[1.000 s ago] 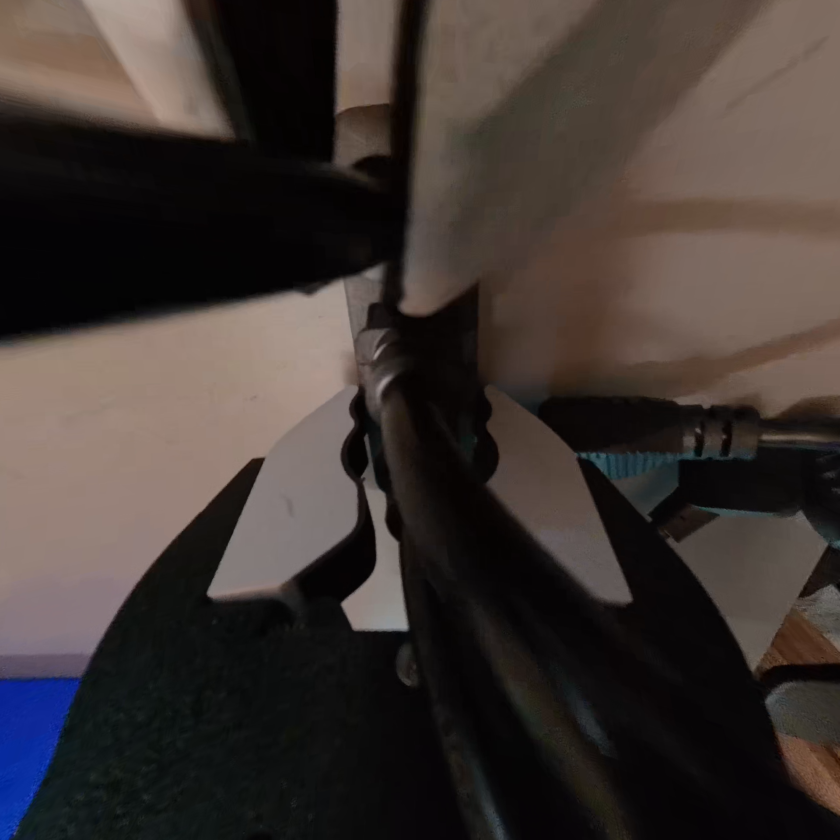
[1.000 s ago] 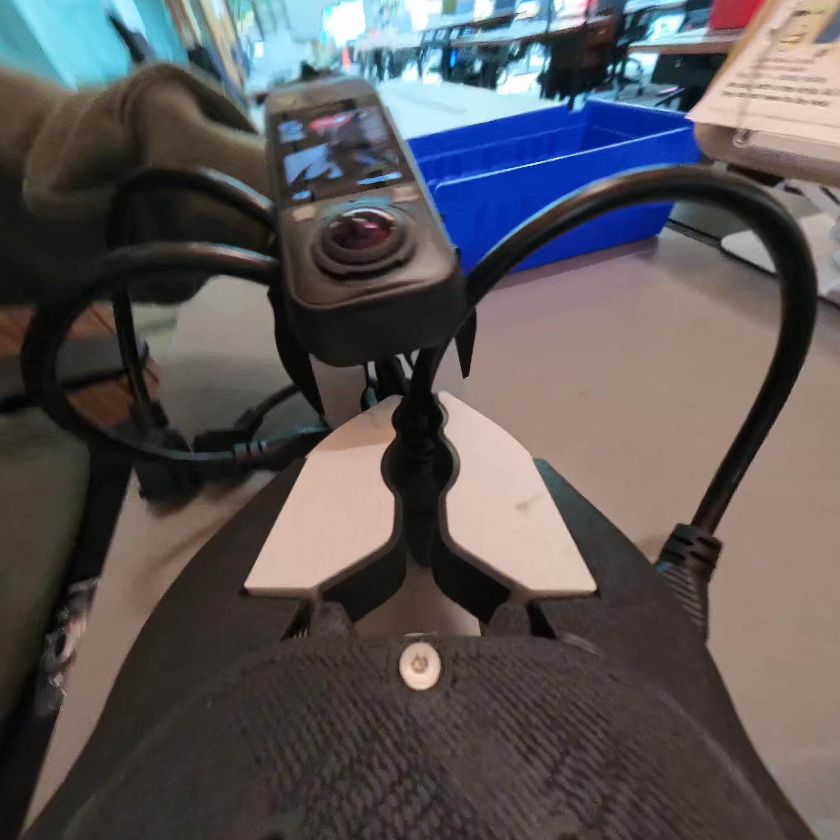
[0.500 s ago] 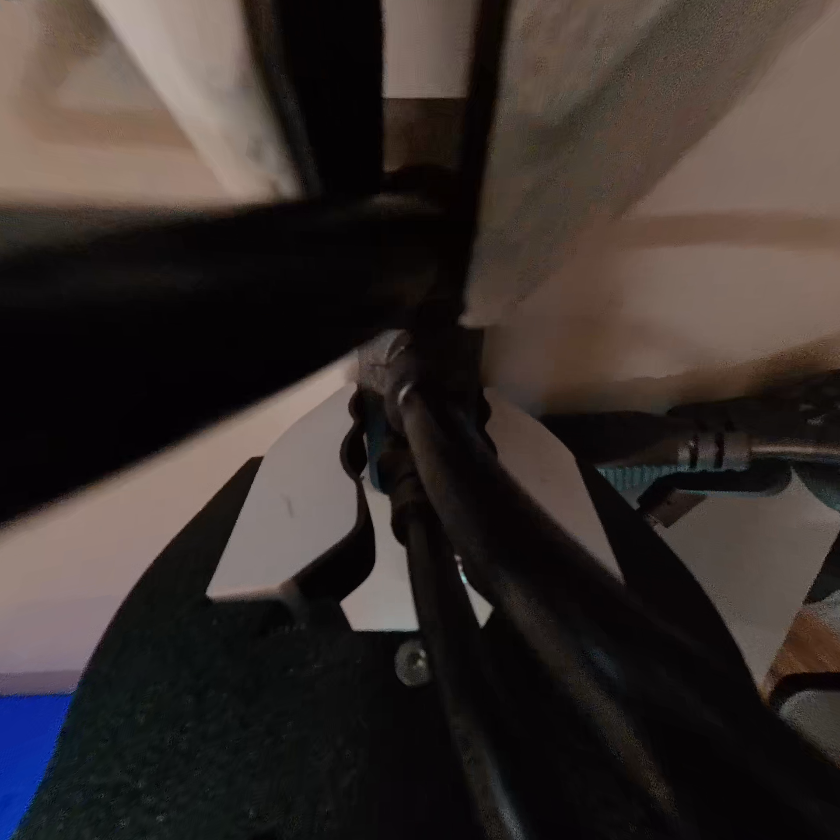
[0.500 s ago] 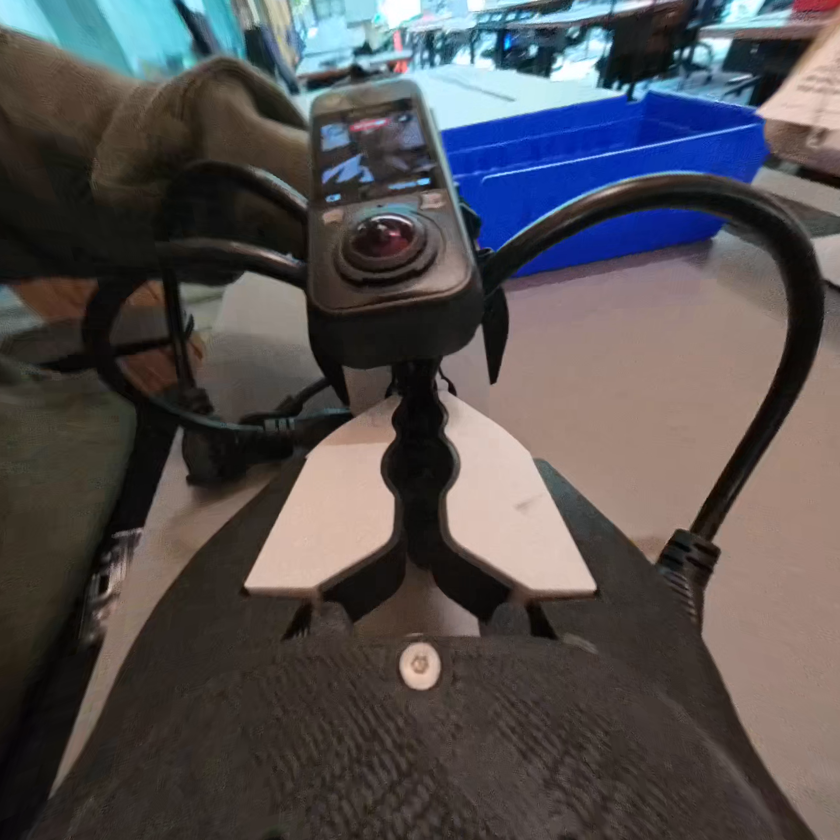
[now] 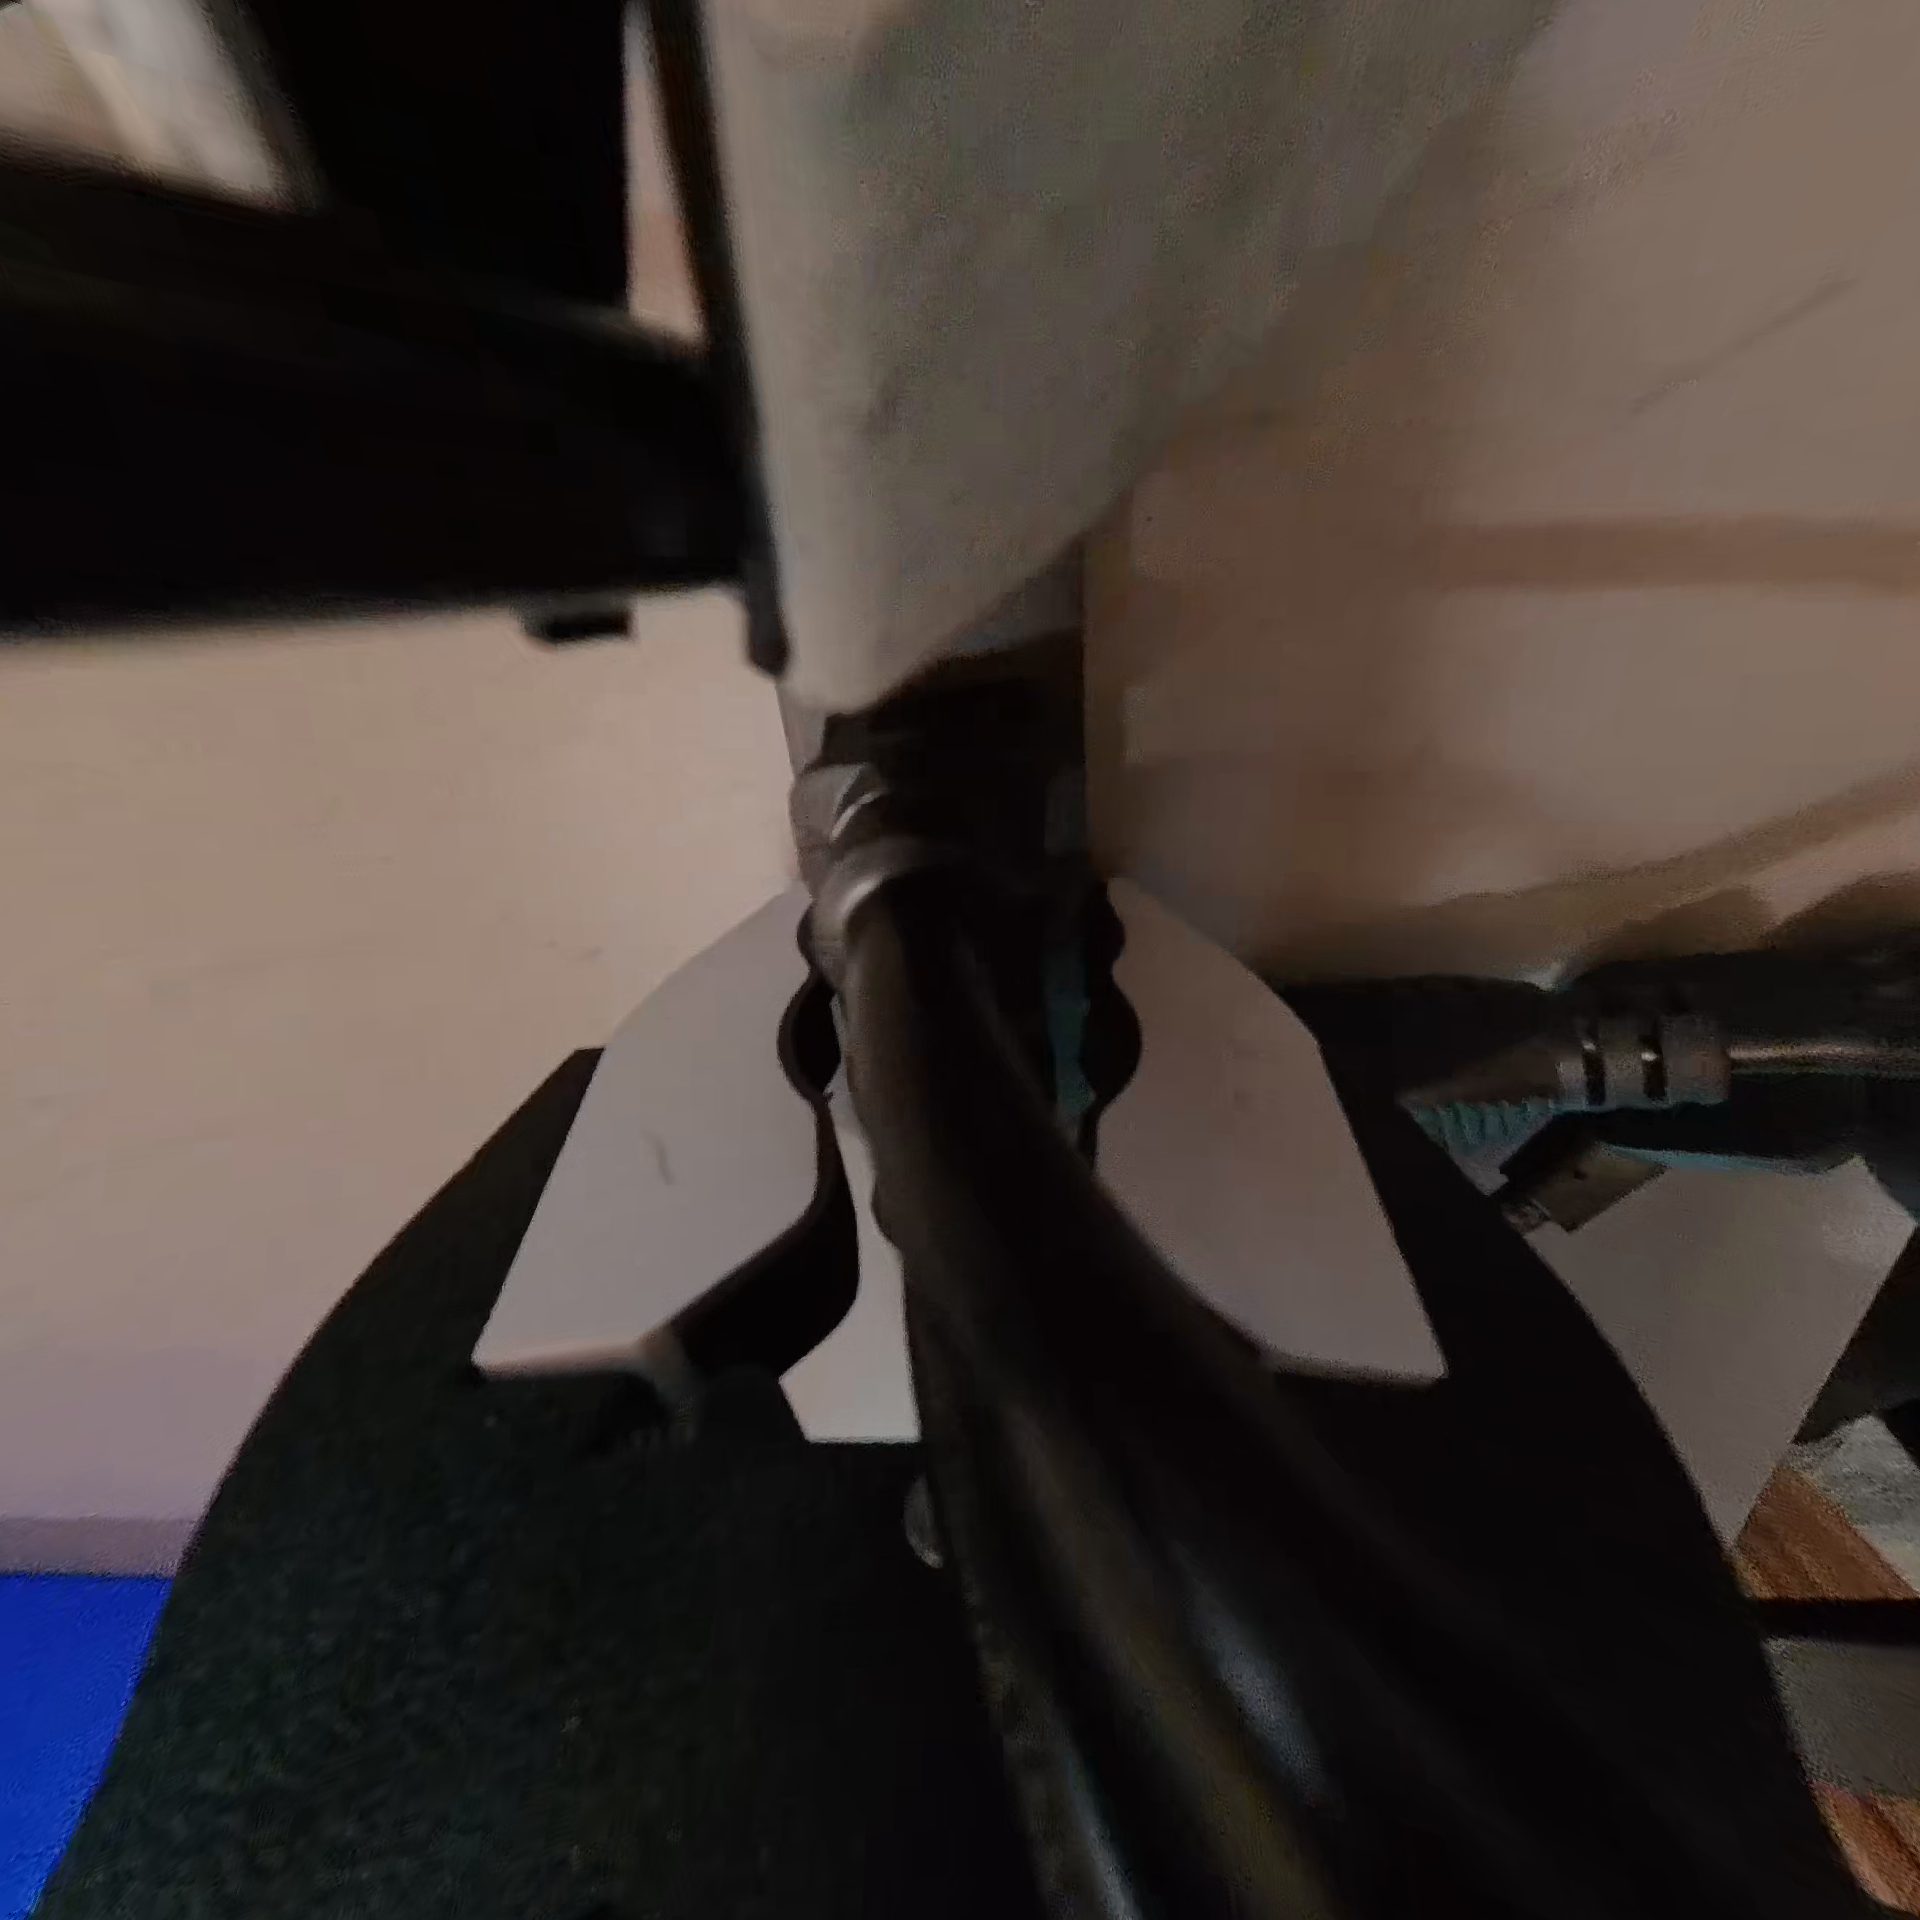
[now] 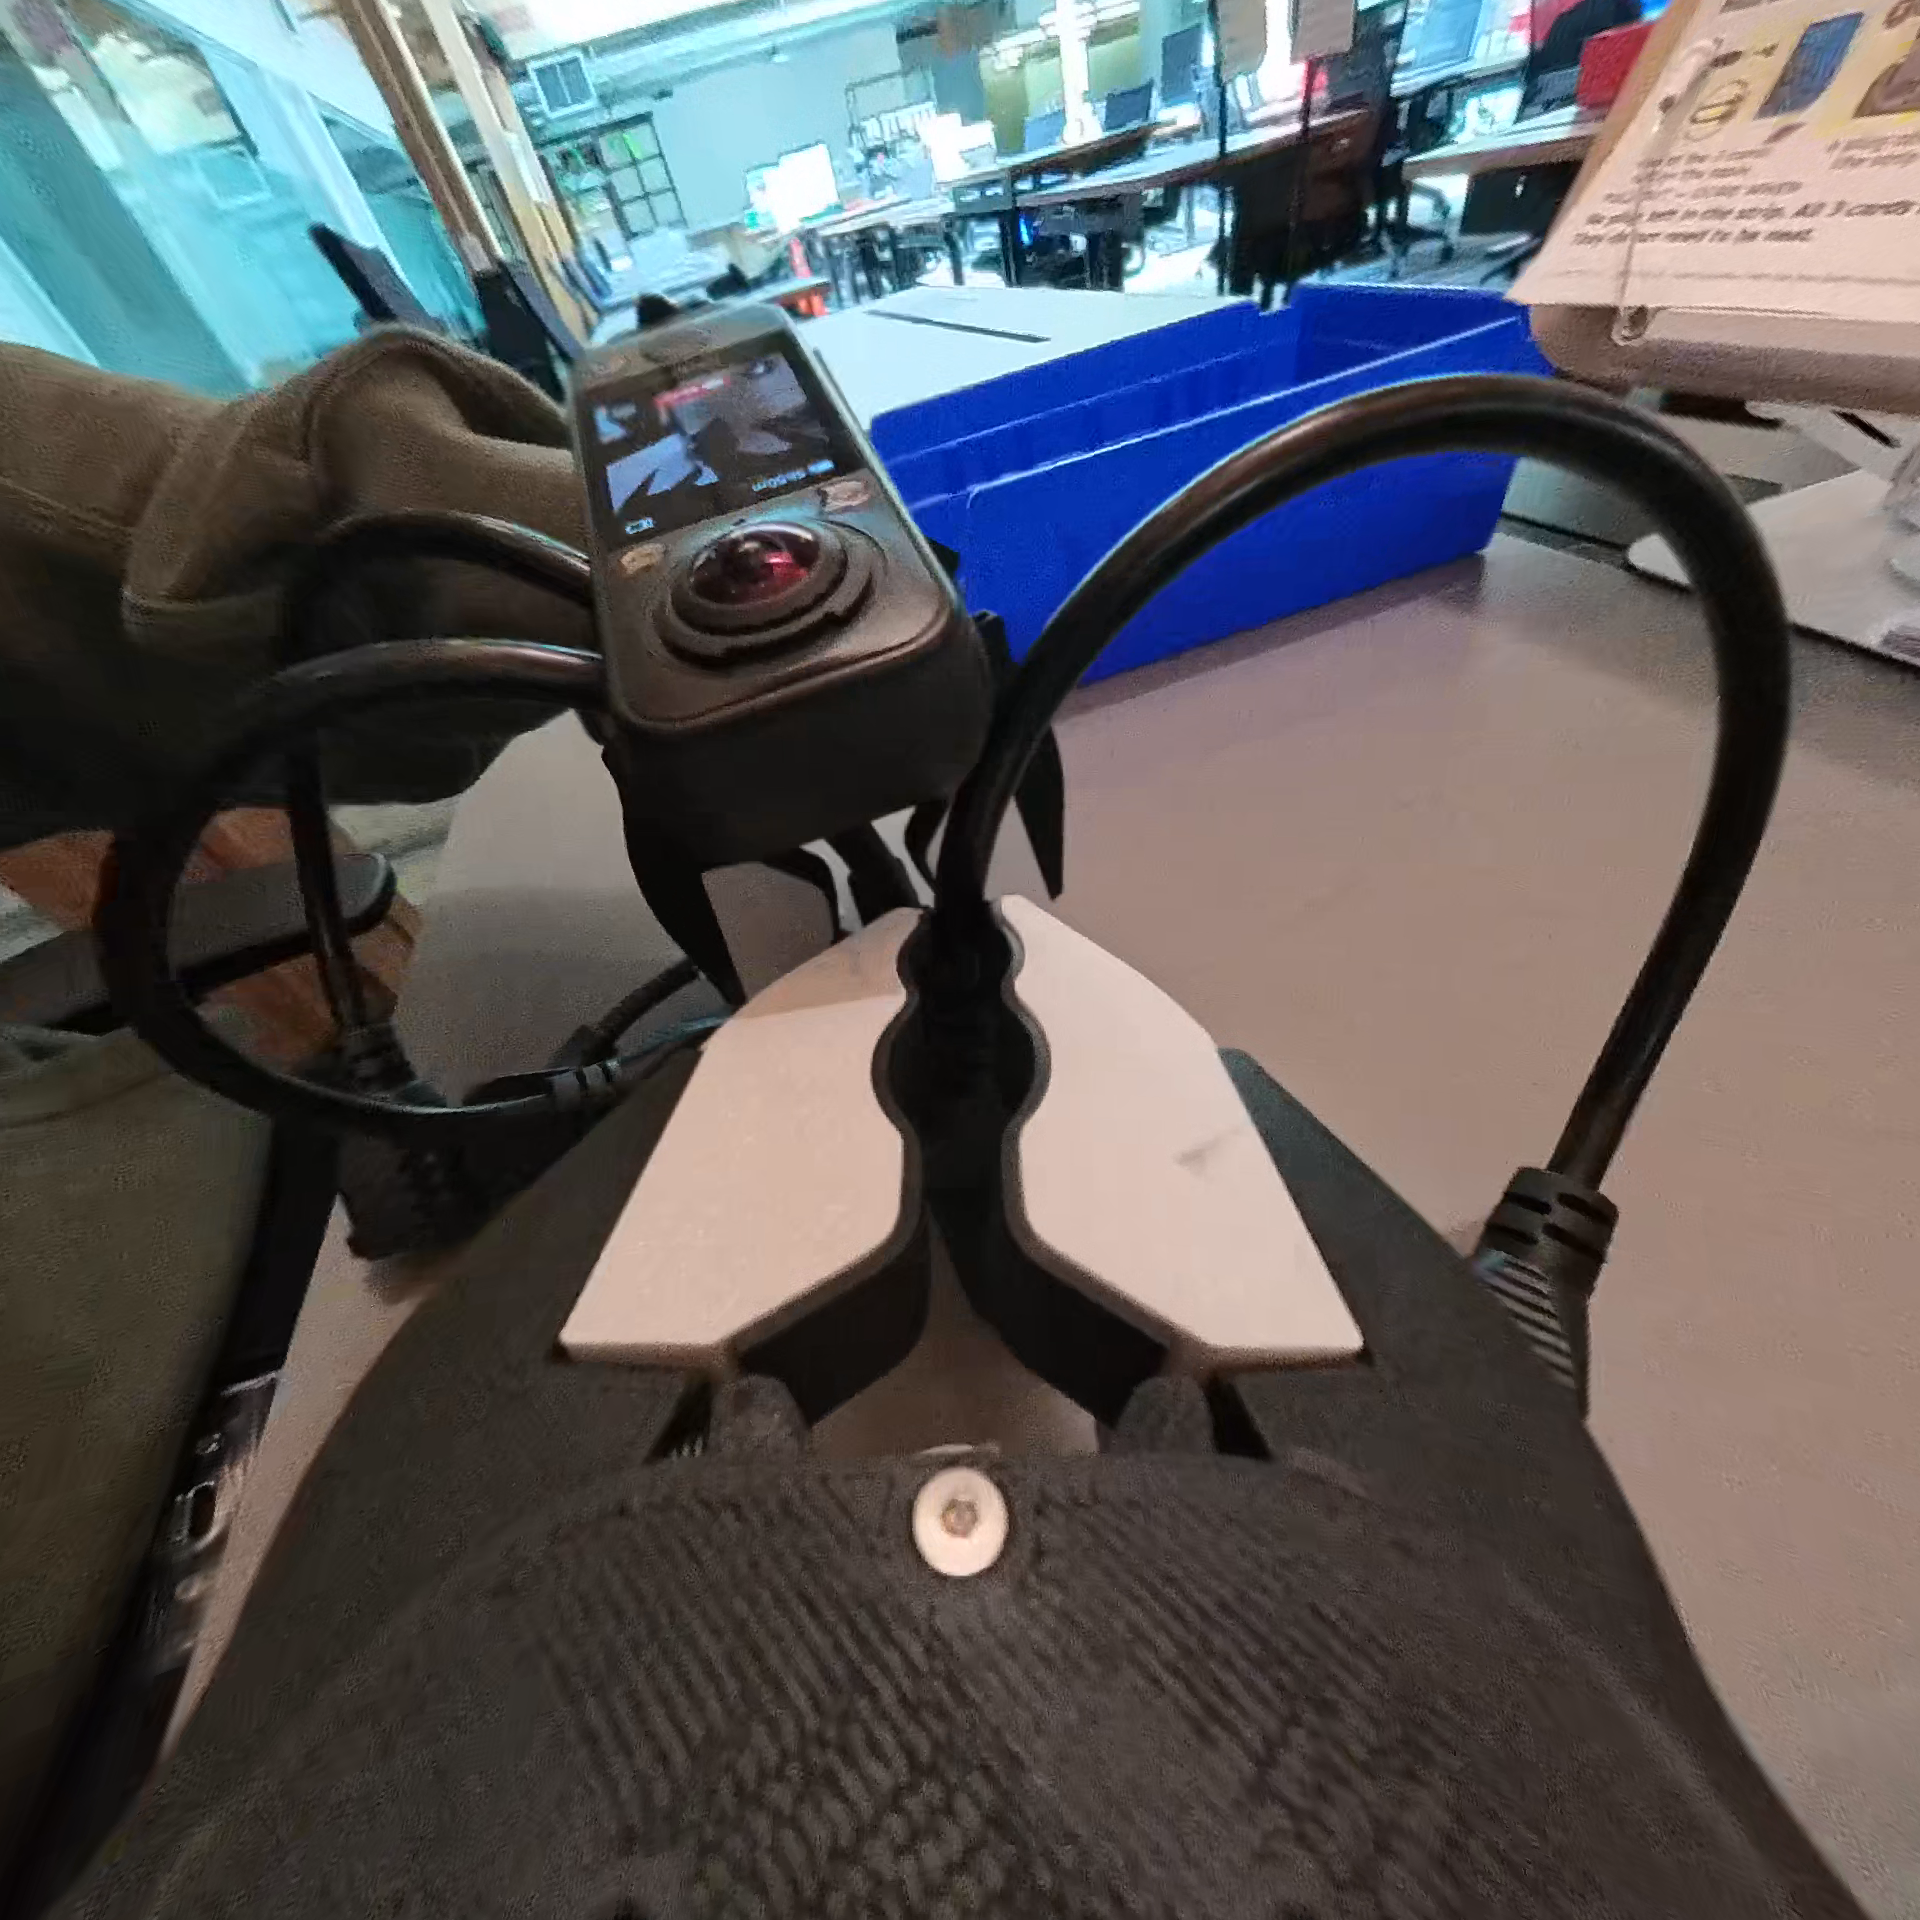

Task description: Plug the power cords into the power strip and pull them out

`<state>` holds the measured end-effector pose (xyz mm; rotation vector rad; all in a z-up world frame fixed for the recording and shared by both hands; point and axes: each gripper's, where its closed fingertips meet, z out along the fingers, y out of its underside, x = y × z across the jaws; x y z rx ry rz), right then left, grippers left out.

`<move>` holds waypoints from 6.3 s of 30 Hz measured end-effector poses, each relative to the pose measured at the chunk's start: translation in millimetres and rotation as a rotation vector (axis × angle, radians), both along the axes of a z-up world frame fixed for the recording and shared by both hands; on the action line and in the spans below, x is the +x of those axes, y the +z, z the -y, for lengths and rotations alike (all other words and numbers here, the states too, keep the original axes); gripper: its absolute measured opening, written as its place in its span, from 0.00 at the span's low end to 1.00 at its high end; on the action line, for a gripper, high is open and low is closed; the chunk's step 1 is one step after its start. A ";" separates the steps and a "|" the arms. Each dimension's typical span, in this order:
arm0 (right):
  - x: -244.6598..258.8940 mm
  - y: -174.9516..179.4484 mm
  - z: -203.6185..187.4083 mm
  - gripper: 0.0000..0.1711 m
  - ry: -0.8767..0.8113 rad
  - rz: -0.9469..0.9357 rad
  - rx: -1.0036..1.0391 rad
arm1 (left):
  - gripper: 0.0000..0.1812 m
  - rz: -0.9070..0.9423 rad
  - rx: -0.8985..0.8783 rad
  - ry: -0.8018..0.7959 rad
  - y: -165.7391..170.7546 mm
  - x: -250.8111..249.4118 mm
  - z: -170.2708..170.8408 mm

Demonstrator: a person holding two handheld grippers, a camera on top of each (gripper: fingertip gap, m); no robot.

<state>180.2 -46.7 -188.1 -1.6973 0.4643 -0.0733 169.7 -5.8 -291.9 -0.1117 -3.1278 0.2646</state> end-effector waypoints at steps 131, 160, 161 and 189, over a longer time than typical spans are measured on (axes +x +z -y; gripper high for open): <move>15.7 -3.8 17.1 0.04 -0.045 -0.005 0.056 | 0.14 0.006 -0.022 -0.012 23.5 11.3 40.0; -9.2 2.0 12.0 0.04 0.113 0.136 -0.001 | 0.14 -0.013 -0.033 -0.042 24.4 6.9 38.6; -10.8 2.1 12.8 0.04 0.123 0.148 -0.007 | 0.14 -0.016 -0.038 -0.043 24.7 5.7 38.8; -20.4 59.2 73.1 0.05 0.037 0.226 0.016 | 0.14 -0.004 -0.120 0.013 23.9 8.9 41.3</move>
